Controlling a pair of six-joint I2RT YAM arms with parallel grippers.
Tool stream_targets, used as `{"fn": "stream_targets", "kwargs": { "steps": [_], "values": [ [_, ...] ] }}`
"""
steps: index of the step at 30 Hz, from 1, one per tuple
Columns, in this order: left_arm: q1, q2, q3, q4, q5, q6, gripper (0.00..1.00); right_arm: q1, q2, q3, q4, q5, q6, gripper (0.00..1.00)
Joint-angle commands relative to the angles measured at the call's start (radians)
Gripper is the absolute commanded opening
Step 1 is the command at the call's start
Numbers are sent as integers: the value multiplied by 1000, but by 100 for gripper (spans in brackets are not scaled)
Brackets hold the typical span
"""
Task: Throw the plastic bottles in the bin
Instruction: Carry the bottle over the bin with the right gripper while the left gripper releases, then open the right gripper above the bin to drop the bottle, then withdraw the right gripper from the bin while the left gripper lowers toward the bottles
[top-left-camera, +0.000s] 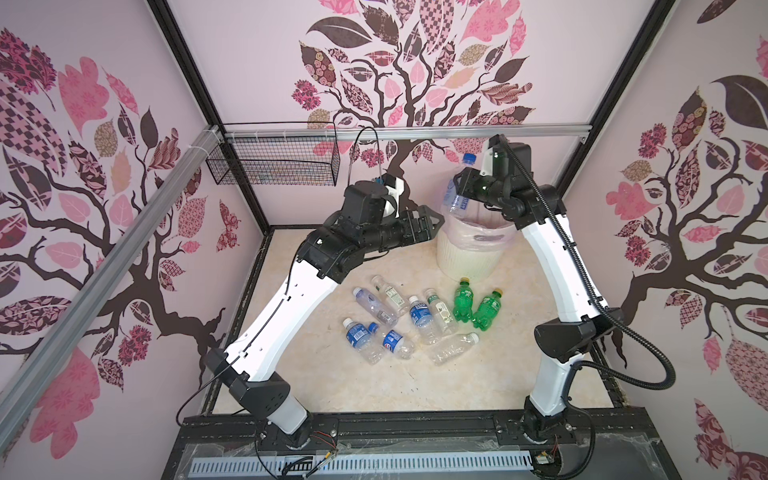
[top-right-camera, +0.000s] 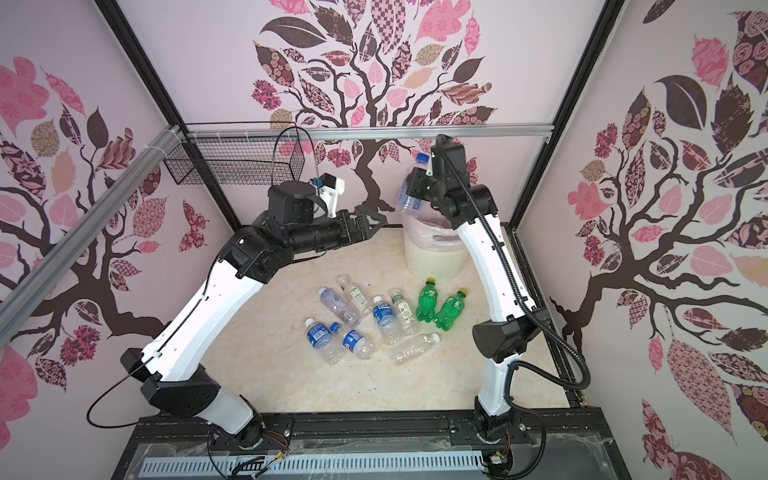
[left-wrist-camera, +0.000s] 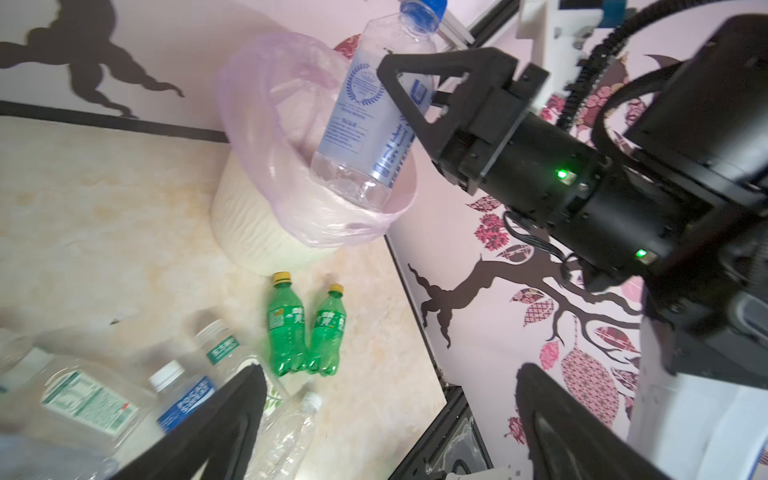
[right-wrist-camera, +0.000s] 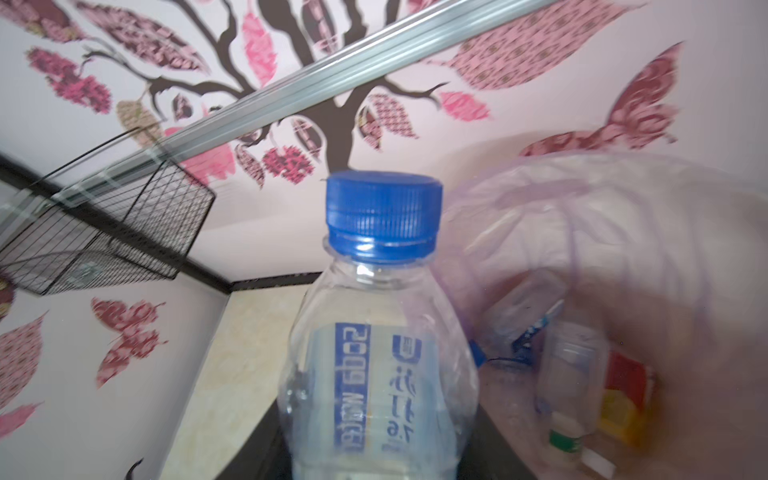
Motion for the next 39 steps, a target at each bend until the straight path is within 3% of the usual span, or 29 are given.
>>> {"fn": "stream_targets", "kwargs": {
  "steps": [1,9,13,14,16,18,22,30,39],
  "values": [
    [-49,59,90,-36,-38,41,97,-9,-121,72,-1,153,-86,35],
    [-72,98,145,-61,-18,50,97,-12,-182,107,8,288,-150,36],
    [-71,85,131,-71,-34,74,97,-31,-123,69,4,292,-145,38],
    [-71,84,126,-72,-35,76,97,-47,-90,47,-6,266,-125,41],
    [-71,78,119,-77,-34,78,97,-98,2,35,-52,206,-47,63],
    [-71,70,107,-81,-32,78,97,-120,69,86,-102,217,-21,71],
    [-60,27,55,-85,-47,92,97,-121,36,55,-73,225,-33,99],
    [-1,-4,-5,-90,-29,35,97,-118,-125,-152,36,186,0,99],
    [9,31,-12,-113,-54,-11,97,-111,-182,-159,-26,131,-3,99]
  ]
}}
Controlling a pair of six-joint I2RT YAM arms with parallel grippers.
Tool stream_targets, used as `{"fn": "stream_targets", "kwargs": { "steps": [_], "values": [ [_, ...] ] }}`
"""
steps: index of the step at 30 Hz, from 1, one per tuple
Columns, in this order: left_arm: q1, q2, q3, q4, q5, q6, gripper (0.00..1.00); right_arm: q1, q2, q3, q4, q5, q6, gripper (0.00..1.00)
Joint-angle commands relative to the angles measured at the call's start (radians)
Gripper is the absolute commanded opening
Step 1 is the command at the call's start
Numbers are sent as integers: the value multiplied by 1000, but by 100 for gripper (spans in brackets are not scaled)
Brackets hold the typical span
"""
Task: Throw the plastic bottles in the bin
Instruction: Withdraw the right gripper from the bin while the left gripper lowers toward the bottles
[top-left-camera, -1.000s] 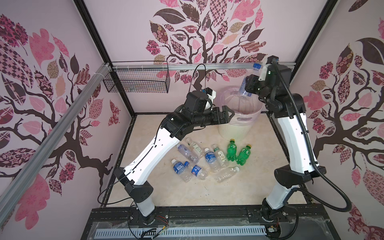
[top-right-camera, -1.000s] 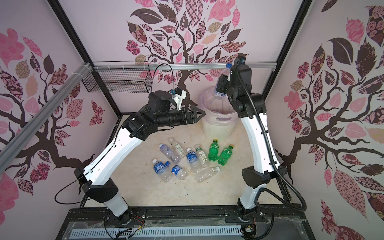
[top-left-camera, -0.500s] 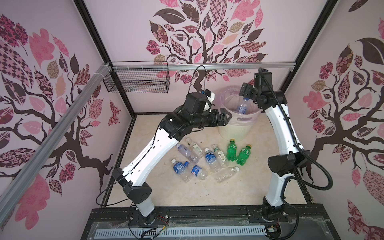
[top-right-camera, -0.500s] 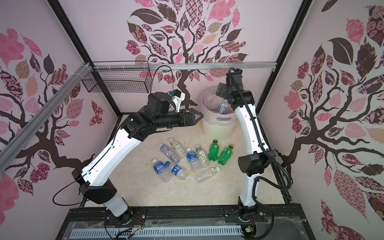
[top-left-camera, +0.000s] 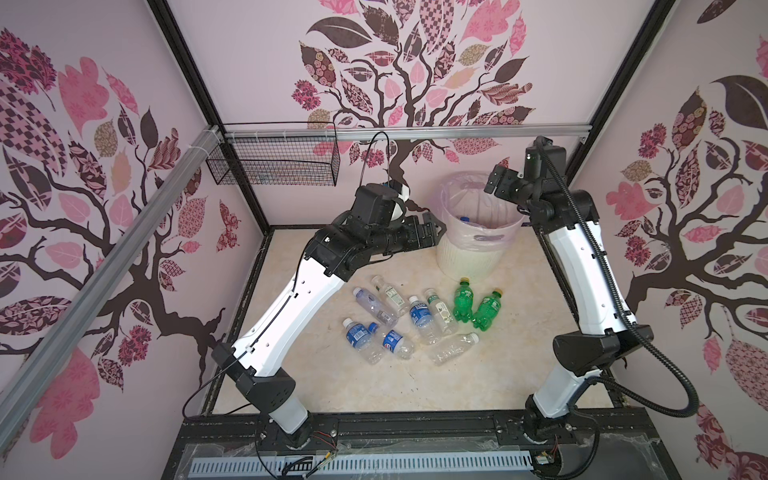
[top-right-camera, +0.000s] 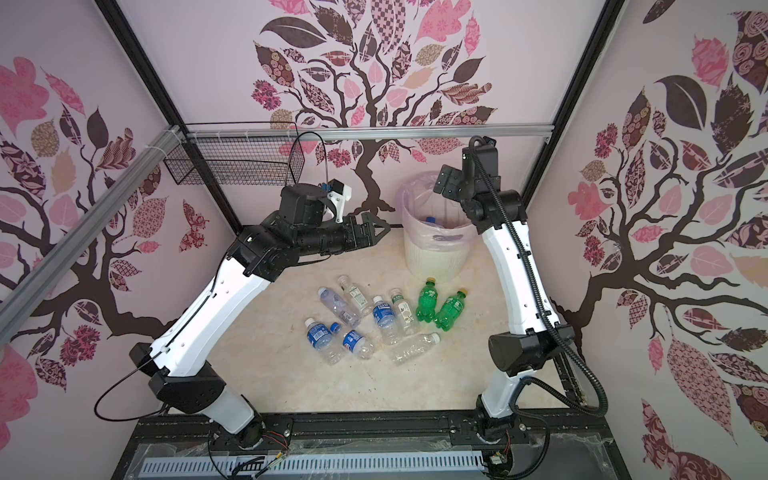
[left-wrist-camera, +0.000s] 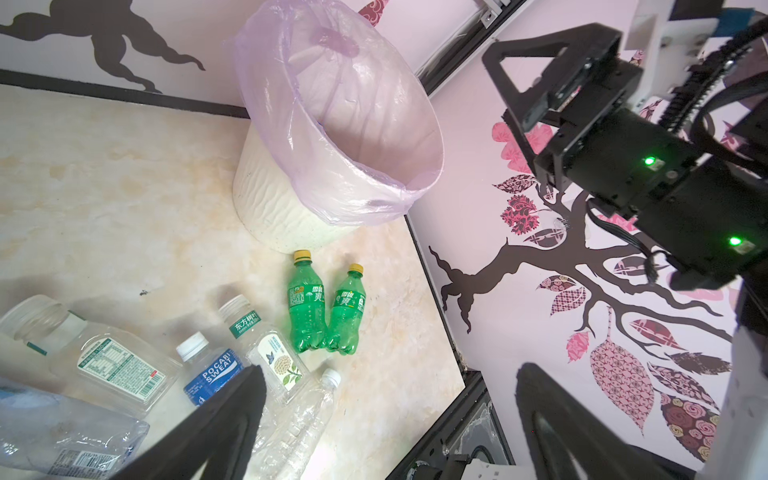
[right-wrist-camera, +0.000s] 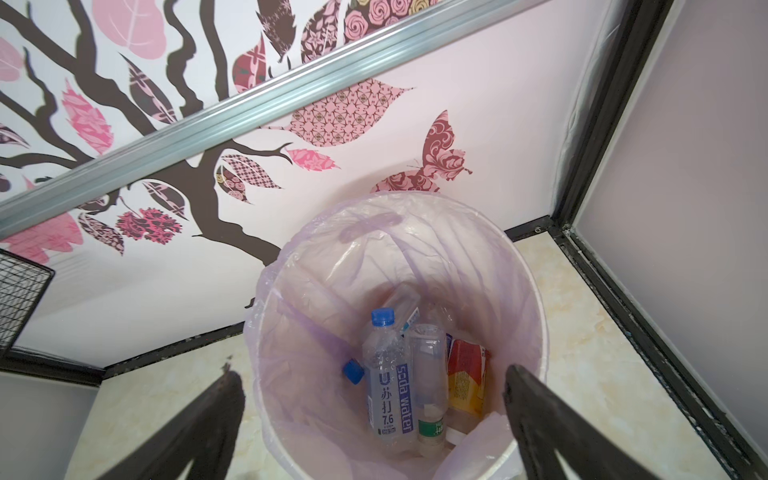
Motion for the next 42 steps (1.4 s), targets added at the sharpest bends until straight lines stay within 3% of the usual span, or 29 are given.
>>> {"fn": "stream_targets", "kwargs": {
  "steps": [1,9,13,25,35,42],
  "values": [
    [10,22,-18,-18,-22,-24,97,6,-56,-16,-18,-40,14,99],
    [97,34,-21,-131,-66,-46,97,41,-80,-62,-33,-80,61,99],
    [168,22,-45,-205,-78,-35,97,118,-52,-48,-32,-69,60,100],
    [428,-106,-456,-120,54,-210,97,442,-37,-234,11,84,-4,100],
    [485,-152,-683,-93,51,-305,97,601,-47,-430,60,65,-4,99],
    [485,-148,-743,-168,77,-280,97,639,-97,-576,88,50,-9,100]
  ]
}}
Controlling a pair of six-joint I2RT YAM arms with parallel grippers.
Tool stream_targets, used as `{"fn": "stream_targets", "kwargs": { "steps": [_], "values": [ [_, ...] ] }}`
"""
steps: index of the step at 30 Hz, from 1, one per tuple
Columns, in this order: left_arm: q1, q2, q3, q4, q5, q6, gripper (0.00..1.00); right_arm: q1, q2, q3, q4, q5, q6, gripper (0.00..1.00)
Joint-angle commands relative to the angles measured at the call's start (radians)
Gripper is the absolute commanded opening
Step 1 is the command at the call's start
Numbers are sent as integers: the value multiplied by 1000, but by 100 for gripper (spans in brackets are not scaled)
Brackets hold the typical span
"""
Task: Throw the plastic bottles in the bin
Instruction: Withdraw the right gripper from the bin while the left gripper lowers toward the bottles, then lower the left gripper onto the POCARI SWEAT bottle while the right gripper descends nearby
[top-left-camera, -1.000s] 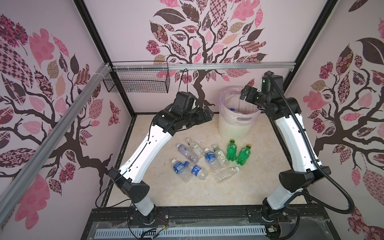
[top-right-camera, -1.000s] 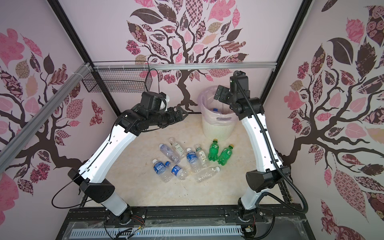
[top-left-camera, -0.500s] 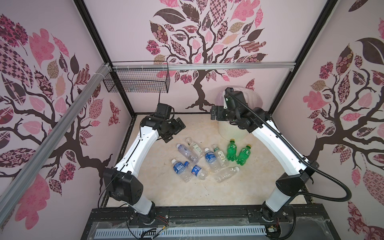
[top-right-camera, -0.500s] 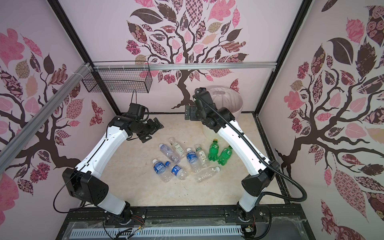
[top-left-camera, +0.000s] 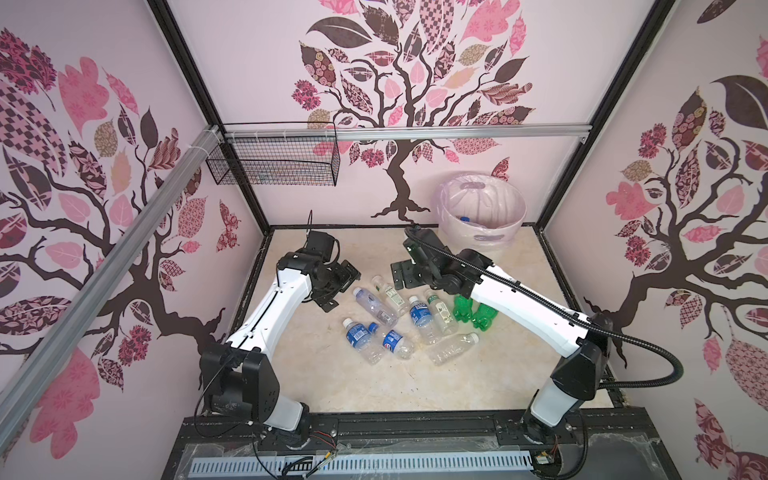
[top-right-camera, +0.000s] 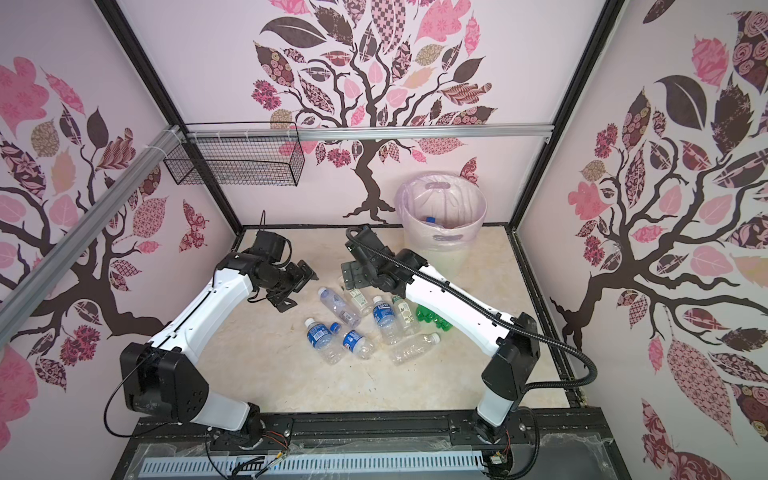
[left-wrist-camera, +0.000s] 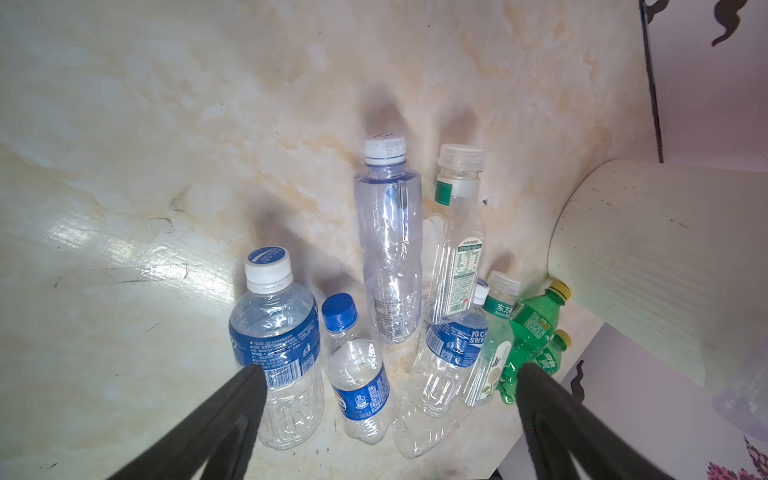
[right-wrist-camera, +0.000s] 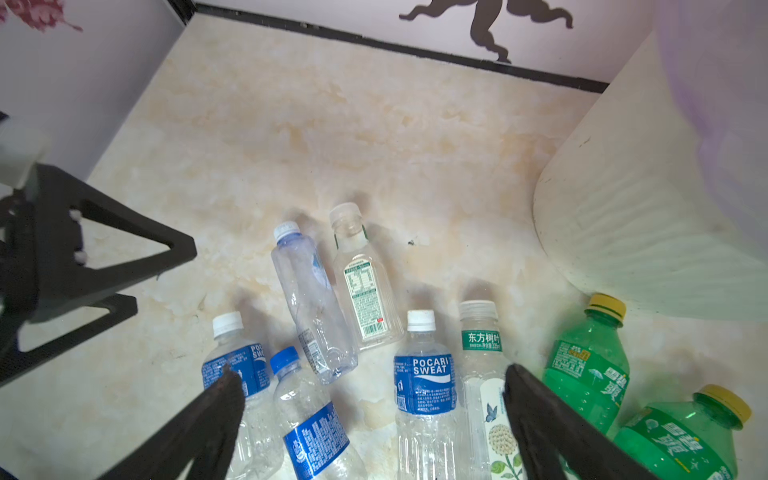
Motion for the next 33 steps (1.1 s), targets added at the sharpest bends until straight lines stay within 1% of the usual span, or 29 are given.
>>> {"fn": "stream_targets", "kwargs": {
  "steps": [1,5,9,14,17,22,26,29,33],
  "values": [
    [4,-16,-43,-41,16,14,97,12,-53,-27,8,4,-16,99],
    [4,-52,-138,-24,20,-2,97,18,-90,-102,36,-21,-30,99],
    [2,-68,-256,37,58,-35,96,20,-142,-181,76,-37,-41,99],
    [-18,-94,-338,107,63,-75,93,22,-191,-242,96,-53,-42,100],
    [-33,-97,-382,159,77,-85,91,22,-195,-262,117,-58,-36,99],
    [-40,-57,-407,203,88,-56,88,22,-136,-186,90,-66,-52,100],
    [-40,-18,-396,199,80,-35,86,22,-127,-189,89,-70,-64,100],
    [-41,-11,-407,217,84,-37,84,23,-136,-207,95,-103,-52,99],
    [-41,7,-415,230,83,-43,82,22,-145,-218,103,-87,-70,100]
  ]
}}
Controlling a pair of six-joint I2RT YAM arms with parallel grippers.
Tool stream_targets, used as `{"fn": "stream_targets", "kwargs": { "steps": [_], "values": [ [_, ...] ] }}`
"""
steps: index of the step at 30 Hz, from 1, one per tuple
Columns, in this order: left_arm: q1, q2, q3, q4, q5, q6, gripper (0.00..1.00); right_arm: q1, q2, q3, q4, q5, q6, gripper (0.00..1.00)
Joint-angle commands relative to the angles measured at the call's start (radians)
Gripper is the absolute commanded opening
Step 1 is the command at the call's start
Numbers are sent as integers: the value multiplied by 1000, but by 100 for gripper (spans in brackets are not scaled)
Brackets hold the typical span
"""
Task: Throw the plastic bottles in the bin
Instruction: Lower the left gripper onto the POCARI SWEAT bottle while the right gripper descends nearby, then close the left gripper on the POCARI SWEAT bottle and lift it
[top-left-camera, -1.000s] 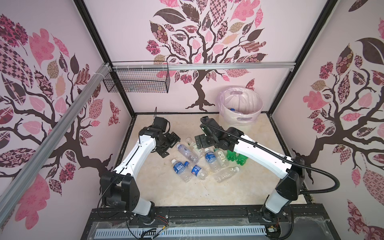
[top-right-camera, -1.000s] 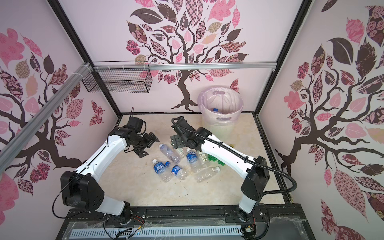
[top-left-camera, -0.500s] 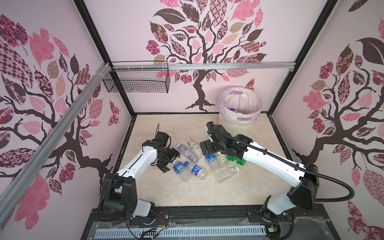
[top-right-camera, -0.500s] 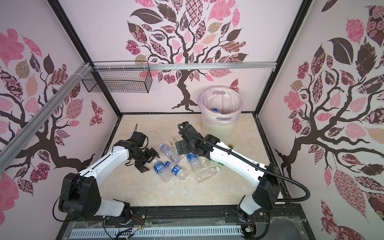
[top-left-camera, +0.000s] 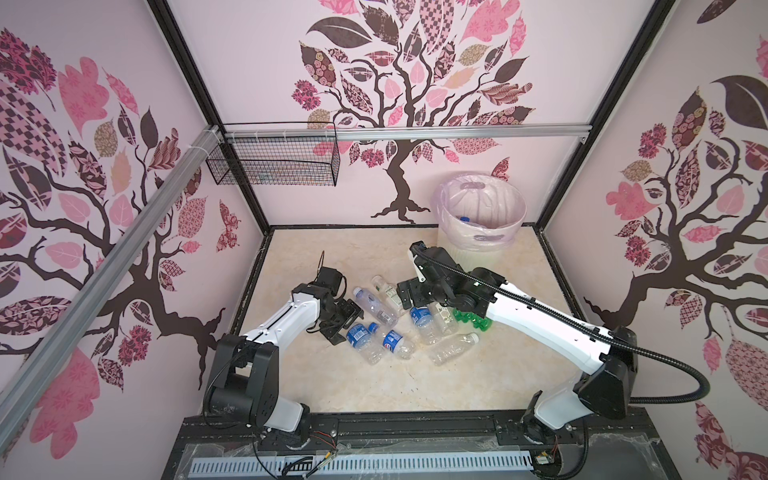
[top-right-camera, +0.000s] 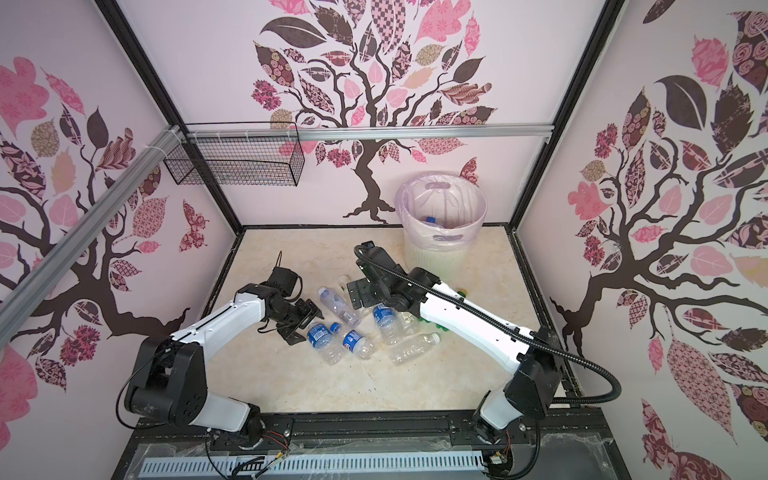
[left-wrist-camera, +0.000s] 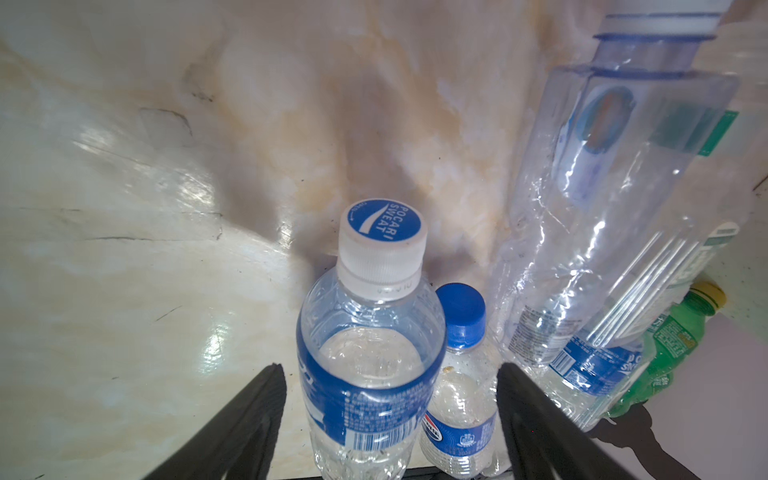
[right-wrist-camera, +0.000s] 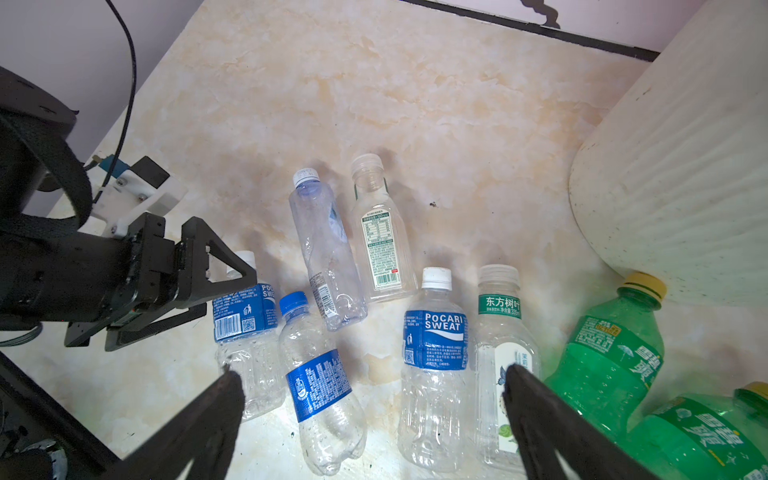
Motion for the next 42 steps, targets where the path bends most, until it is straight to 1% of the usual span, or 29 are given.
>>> {"fn": "stream_targets", "kwargs": {
  "steps": [1,9,15,19,22,27,36,42],
  "values": [
    [-5,23,-28,24,6,12,82,3,15,14,-6,3,-22,99],
    [-26,45,-59,49,-11,17,80,3,-5,6,-9,3,-51,100],
    [-50,55,-70,72,-40,3,77,3,-12,-12,-4,-25,-37,99],
    [-51,79,-83,105,-24,-6,71,4,-30,-37,-3,-25,-28,100],
    [-50,86,-65,81,-45,15,66,4,-42,-48,2,-20,-26,99],
    [-45,86,-53,57,-55,46,63,3,-42,-48,4,-29,-26,100],
    [-13,58,13,-25,-67,148,61,3,-47,-50,5,-37,-28,100],
    [-8,37,86,-83,-89,183,58,3,-49,-57,17,-63,-29,100]
  ]
}}
